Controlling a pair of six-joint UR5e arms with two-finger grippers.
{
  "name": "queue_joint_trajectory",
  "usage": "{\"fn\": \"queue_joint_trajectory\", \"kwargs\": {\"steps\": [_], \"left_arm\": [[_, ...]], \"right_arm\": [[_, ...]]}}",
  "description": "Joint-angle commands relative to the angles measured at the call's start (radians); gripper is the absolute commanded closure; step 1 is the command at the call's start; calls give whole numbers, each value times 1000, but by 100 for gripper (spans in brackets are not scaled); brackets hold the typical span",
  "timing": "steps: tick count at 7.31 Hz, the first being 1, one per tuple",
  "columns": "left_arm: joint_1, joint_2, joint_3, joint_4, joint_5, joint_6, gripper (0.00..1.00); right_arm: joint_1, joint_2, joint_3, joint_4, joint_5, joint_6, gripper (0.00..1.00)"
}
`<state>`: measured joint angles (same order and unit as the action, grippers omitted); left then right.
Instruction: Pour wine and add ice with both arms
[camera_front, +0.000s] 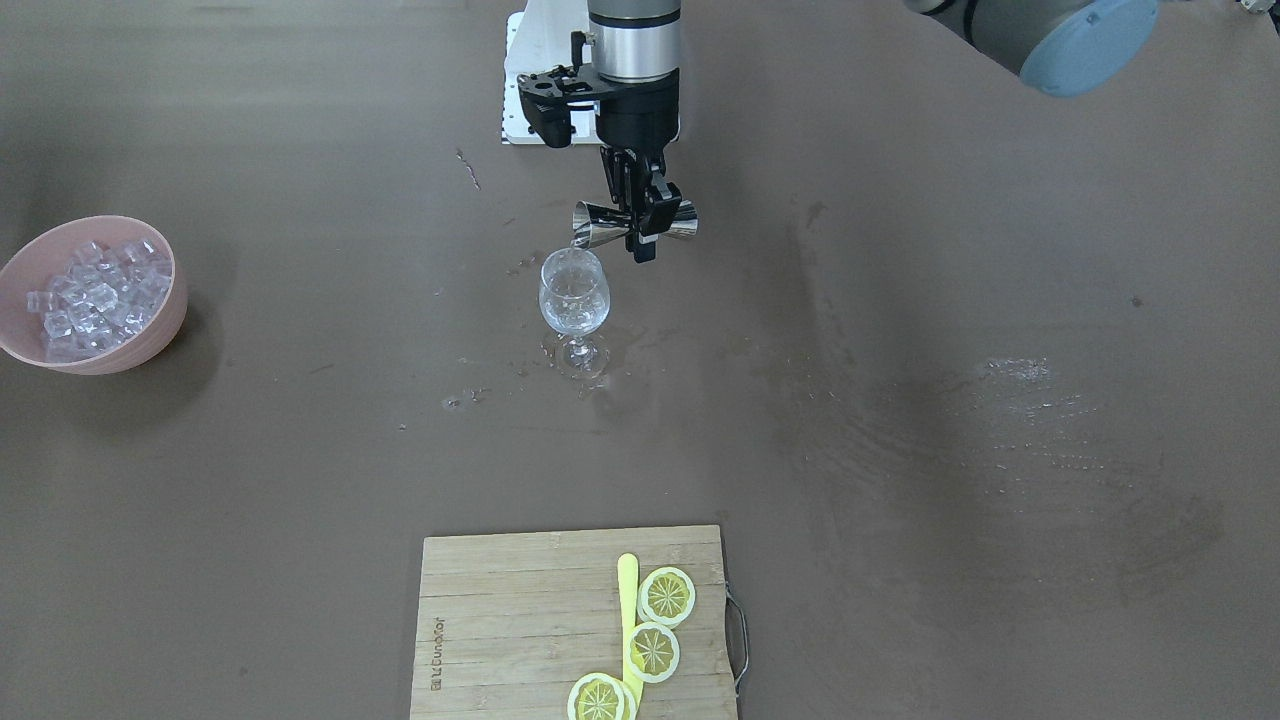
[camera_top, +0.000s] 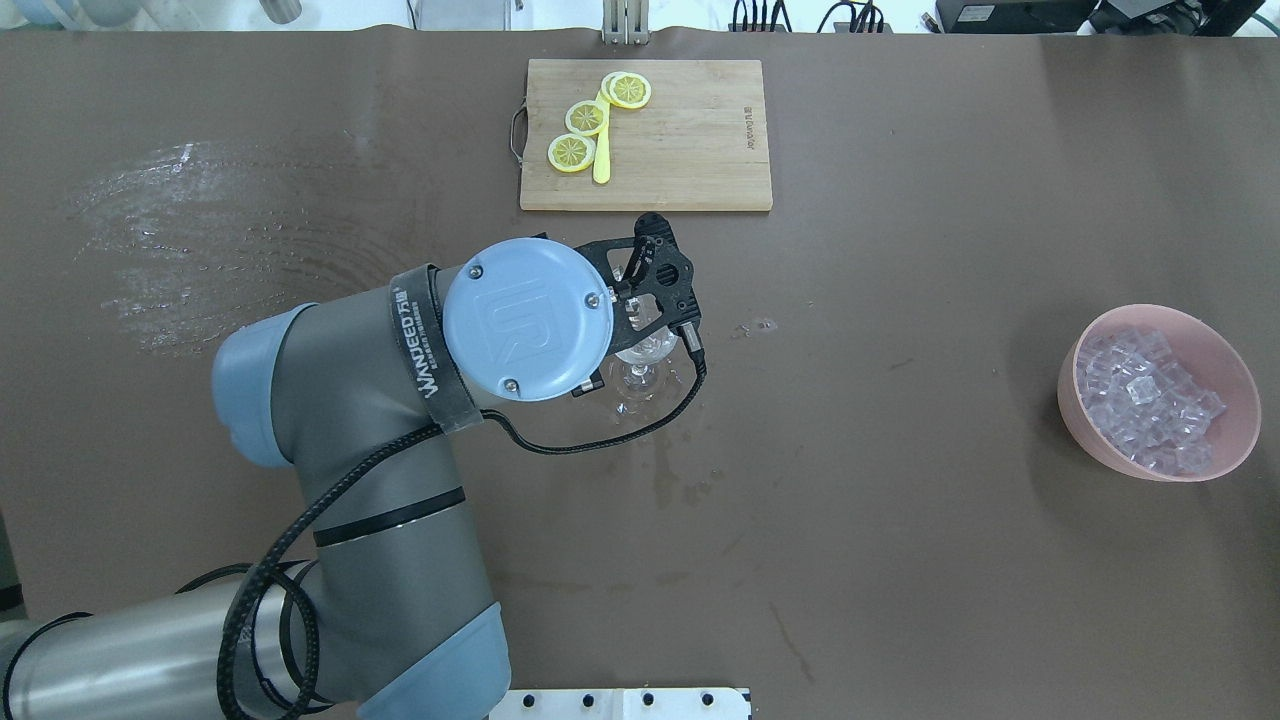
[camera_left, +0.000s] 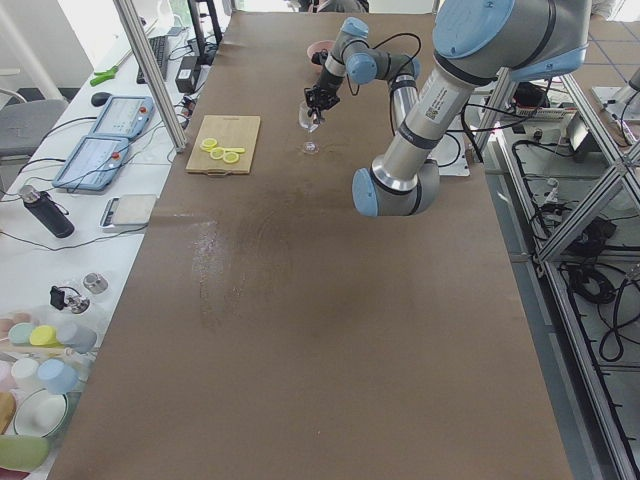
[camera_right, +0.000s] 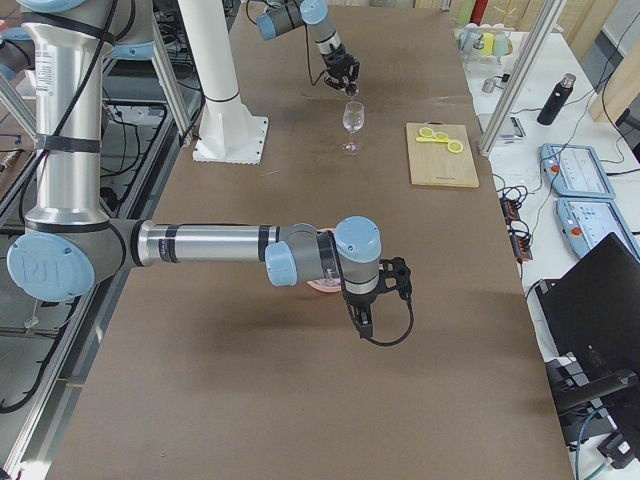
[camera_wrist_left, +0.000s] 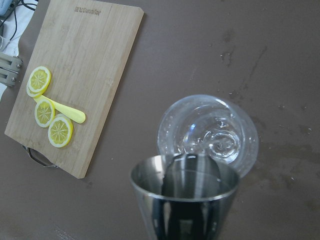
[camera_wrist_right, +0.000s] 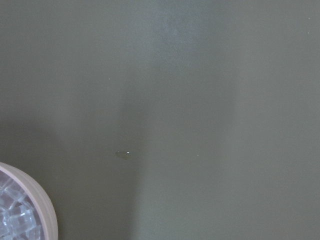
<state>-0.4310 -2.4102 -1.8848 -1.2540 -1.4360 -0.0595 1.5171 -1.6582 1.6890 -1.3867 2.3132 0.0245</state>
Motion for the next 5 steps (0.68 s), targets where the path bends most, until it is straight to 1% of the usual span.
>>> {"fn": "queue_joint_trajectory", "kwargs": {"steps": [1,3,5], "left_arm": [[0,-44,24,56,2,1,100],[0,-49,38,74,35,1,100],[0,-50,39,96,37,9,100]], "right_arm": [[0,0,0,0,0,0,0],[0,0,-2,0,0,0,0],[0,0,-2,0,0,0,0]]}}
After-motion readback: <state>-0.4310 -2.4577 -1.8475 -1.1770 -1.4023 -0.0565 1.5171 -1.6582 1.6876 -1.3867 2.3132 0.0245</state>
